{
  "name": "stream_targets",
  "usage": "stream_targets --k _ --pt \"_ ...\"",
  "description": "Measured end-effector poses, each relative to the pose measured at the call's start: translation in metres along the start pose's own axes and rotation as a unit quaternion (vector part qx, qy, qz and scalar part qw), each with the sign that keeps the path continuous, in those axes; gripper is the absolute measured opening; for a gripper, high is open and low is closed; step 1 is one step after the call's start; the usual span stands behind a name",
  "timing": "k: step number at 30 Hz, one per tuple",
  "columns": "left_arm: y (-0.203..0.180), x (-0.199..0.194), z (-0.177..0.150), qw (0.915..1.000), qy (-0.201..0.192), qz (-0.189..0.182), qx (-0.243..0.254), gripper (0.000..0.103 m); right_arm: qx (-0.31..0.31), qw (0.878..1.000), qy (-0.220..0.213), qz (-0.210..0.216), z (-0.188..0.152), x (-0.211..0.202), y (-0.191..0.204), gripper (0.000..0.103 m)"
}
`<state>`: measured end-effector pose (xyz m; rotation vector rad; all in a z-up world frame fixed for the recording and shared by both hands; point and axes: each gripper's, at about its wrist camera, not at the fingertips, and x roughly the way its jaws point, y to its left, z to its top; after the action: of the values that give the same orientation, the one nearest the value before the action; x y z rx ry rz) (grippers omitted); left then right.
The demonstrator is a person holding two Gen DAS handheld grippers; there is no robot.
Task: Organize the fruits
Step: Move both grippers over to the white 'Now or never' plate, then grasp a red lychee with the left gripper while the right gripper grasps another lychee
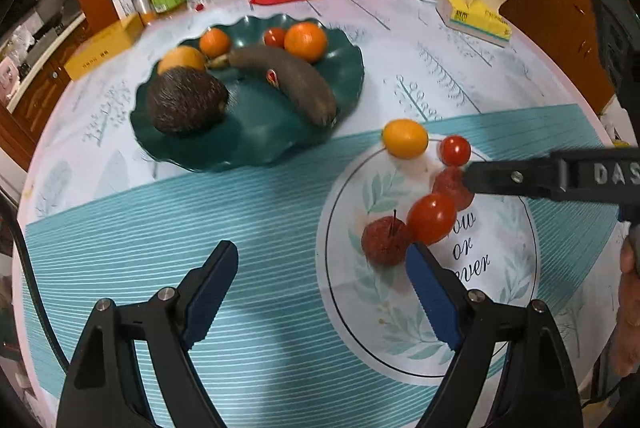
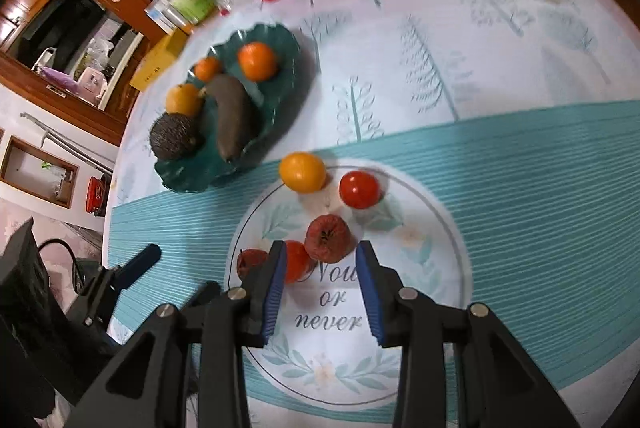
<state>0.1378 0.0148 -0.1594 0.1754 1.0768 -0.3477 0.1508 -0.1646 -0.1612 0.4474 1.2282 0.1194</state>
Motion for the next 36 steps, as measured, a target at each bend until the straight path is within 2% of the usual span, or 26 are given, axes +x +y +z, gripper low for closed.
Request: stream_targets --k 6,9,12,14,15,18,20,21,28,36 --pt "-0.006 0.012 0.0 0.9996 0.016 -0.015 0.017 0.085 0.025 0.999 0.025 -0.018 0.008 0.028 -0.004 0.036" --pt "-0.01 0.019 0.002 0.9992 0.024 -0.022 0.022 0.084 0.03 0.999 0.023 -0.016 0.01 0.033 -0.006 0.036" --pt "-0.012 0.027 0.004 0.9989 0.033 -0.028 0.02 0.078 0.012 0.999 0.019 -0.024 0.012 0.035 -0.001 0.035" --pt "-0.013 0.031 0.005 0.9984 0.039 -0.038 0.016 0.067 0.002 0.999 0.016 -0.027 0.013 0.035 0.0 0.031" --pt "-0.013 0.032 0.006 0.9985 0.038 -0.037 0.014 0.065 0.0 1.0 0.017 -0.026 0.013 0.036 0.0 0.03" --pt "-0.015 0.032 0.008 0.9986 0.032 -0.039 0.017 0.051 0.009 1.0 0.013 -0.015 0.013 0.033 -0.007 0.03" --pt "-0.015 0.031 0.009 0.9984 0.029 -0.046 0.015 0.034 0.011 1.0 0.006 -0.013 0.012 0.03 -0.011 0.03" --pt "-0.015 0.031 0.009 0.9982 0.029 -0.051 0.013 0.031 0.01 1.0 0.0 -0.01 0.012 0.027 -0.012 0.029" --pt "-0.013 0.03 0.006 0.998 0.027 -0.056 -0.008 0.031 -0.04 0.998 -0.048 -0.012 0.009 0.006 -0.008 0.029" --pt "-0.011 0.009 0.009 0.9982 0.024 -0.053 -0.016 0.03 -0.082 0.995 -0.058 -0.02 0.002 -0.004 0.009 0.029"
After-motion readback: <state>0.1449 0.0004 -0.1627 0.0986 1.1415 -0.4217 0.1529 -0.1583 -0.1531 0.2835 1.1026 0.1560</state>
